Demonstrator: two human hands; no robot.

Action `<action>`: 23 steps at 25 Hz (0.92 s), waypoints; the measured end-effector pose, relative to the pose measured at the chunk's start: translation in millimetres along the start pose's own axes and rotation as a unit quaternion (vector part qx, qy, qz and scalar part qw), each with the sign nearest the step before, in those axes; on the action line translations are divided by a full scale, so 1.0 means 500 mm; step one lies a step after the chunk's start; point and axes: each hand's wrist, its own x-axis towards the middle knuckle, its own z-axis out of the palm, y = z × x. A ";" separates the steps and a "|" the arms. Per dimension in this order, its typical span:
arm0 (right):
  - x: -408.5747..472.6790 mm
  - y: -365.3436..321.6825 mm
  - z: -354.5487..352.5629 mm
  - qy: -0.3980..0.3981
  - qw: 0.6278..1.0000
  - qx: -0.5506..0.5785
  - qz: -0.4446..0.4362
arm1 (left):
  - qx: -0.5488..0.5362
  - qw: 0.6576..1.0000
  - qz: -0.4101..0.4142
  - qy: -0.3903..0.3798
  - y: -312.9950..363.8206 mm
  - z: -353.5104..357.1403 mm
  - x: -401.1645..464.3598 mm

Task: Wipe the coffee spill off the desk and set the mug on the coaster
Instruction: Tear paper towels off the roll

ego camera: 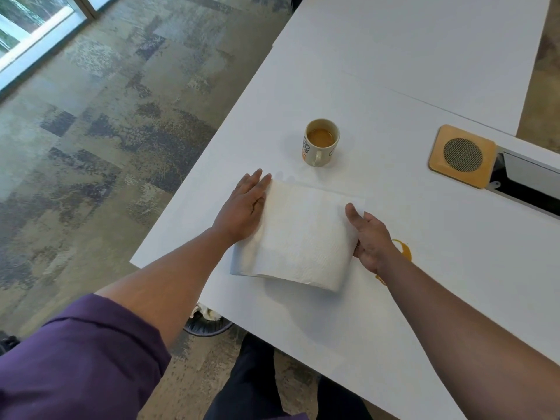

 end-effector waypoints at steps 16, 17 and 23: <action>-0.037 0.073 -0.049 -0.046 0.999 -0.017 -0.011 | -0.003 0.997 -0.005 -0.076 -0.022 0.012 -0.003; -0.038 0.077 -0.052 -0.041 0.999 -0.017 -0.012 | -0.002 0.997 -0.007 -0.077 -0.022 0.012 -0.003; -0.047 0.092 -0.067 -0.037 0.999 -0.010 -0.011 | 0.006 0.997 -0.019 -0.080 -0.020 0.010 -0.006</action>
